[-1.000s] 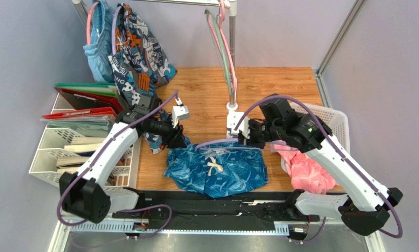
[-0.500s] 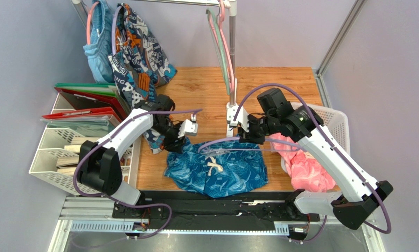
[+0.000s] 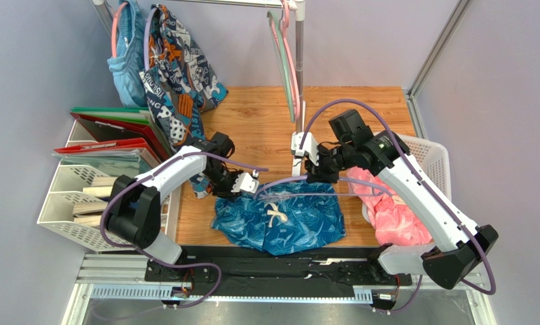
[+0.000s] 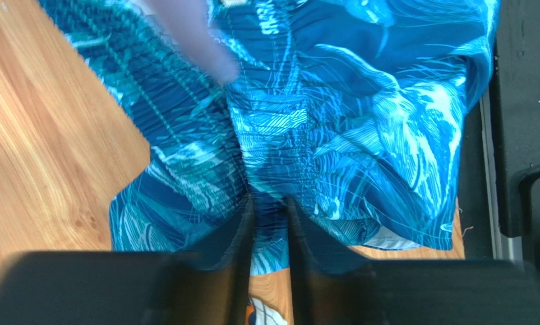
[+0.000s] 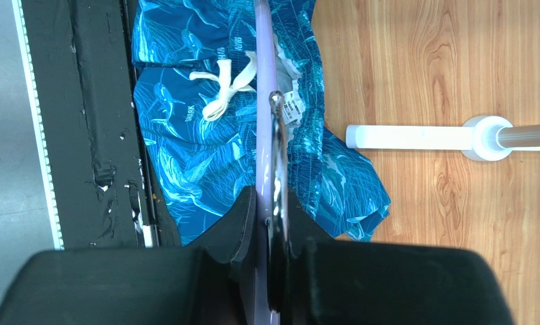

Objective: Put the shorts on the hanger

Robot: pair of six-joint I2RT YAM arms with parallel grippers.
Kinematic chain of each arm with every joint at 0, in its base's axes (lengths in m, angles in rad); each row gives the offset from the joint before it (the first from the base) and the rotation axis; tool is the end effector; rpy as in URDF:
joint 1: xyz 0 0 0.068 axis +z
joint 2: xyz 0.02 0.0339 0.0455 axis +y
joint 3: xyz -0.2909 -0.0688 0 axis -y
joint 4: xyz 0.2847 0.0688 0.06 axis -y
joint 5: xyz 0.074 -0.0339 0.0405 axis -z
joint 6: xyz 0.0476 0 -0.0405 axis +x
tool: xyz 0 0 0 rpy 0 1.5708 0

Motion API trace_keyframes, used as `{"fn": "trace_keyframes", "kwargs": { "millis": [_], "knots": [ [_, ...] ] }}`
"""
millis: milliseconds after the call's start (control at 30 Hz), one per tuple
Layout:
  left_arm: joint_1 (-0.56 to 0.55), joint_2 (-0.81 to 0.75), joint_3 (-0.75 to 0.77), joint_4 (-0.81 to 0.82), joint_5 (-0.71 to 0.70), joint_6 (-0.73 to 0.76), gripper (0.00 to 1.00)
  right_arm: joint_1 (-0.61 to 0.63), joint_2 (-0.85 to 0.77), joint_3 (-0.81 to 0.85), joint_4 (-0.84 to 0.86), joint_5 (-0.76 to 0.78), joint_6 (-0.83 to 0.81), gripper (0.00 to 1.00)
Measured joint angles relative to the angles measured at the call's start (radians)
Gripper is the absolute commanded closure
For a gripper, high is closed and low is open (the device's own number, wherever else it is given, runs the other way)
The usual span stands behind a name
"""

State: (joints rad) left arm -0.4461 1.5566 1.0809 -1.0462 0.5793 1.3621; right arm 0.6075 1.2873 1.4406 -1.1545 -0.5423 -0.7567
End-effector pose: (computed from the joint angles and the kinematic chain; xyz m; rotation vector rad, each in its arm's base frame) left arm 0.2612 -0.1538 0.2136 2.1788 1.6889 -0.7071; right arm 0.2099 0.1758 0.3989 -1.7117 1.7891 0.6303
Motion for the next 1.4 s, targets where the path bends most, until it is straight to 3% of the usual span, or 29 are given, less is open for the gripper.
{"fn": "trace_keyframes", "kwargs": {
  "millis": [100, 133, 633, 1400],
  "knots": [
    [-0.022, -0.045, -0.02, -0.003, -0.006, 0.028, 0.99, -0.013, 0.021, 0.013, 0.0, -0.015, 0.0, 1.0],
    [-0.029, -0.066, -0.026, -0.009, -0.007, 0.036, 1.0, -0.015, 0.028, 0.019, -0.001, -0.02, 0.0, 1.0],
    [-0.197, -0.379, -0.118, -0.054, -0.047, 0.152, 1.0, -0.003, 0.122, 0.06, -0.035, -0.139, -0.077, 1.0],
    [-0.32, -0.458, -0.073, -0.069, -0.06, 0.156, 1.0, 0.129, 0.311, 0.114, -0.027, -0.223, -0.333, 1.0]
  ]
}}
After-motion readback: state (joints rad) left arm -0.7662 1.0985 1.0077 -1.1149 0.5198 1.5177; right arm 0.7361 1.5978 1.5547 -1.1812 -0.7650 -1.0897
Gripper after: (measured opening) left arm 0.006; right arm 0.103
